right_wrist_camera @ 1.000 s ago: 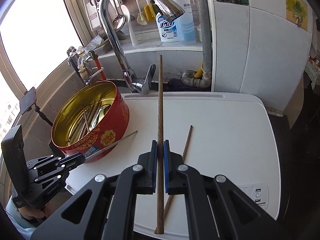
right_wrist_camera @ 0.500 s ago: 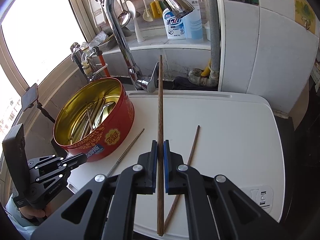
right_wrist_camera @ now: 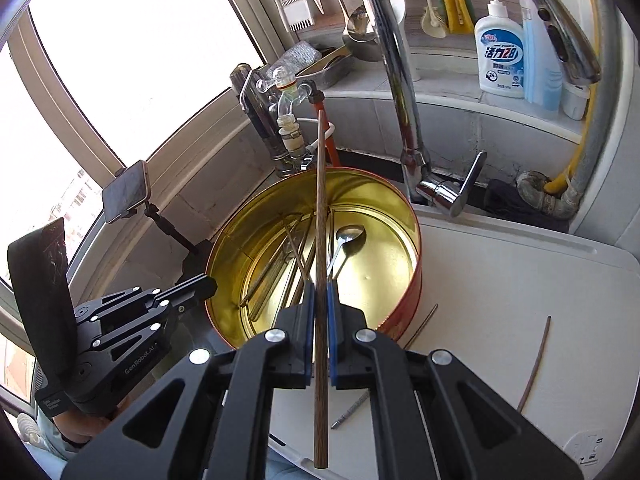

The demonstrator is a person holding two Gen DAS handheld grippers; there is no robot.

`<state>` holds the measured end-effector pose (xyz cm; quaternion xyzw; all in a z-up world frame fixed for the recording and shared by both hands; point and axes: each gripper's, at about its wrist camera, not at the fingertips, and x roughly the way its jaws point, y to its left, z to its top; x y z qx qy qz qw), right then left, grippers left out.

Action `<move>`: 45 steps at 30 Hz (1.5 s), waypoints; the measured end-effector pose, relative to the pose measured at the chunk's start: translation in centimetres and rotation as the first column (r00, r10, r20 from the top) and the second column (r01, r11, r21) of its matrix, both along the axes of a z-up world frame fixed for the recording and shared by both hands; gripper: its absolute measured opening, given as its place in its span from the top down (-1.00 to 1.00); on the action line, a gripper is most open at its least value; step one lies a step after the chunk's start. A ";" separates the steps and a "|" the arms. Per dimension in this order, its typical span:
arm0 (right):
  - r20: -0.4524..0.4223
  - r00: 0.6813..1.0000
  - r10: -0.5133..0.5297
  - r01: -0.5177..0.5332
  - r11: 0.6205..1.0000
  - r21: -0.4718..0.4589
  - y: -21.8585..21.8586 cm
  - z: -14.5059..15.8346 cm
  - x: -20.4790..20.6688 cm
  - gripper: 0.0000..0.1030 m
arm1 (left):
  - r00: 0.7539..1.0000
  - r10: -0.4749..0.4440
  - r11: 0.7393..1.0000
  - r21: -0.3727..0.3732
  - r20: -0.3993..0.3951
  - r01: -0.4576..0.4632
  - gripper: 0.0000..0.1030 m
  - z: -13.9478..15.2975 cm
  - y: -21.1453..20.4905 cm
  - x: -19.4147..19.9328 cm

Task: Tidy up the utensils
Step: 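Carry the held wooden chopstick over the red tin with the right gripper, then open the right gripper to drop the wooden chopstick into the tin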

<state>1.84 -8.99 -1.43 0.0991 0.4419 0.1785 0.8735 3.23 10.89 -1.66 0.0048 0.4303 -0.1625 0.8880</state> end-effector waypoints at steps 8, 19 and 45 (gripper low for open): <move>-0.230 0.967 -0.111 0.102 0.993 -0.052 5.4 -4.1 6.9 0.87 | 0.987 -0.012 0.998 -0.062 -0.161 0.002 1.00 -4.3 3.7 7.4; -0.340 0.912 -0.231 0.206 0.973 -0.107 7.8 -7.4 9.4 0.87 | 0.965 -0.143 0.987 -0.107 -0.222 0.121 1.00 -6.7 5.0 9.8; -0.175 0.940 -0.293 0.276 0.954 -0.117 8.1 -3.9 7.4 -0.72 | 0.973 -0.194 0.981 -0.055 -0.128 0.188 -0.48 -4.7 5.1 7.3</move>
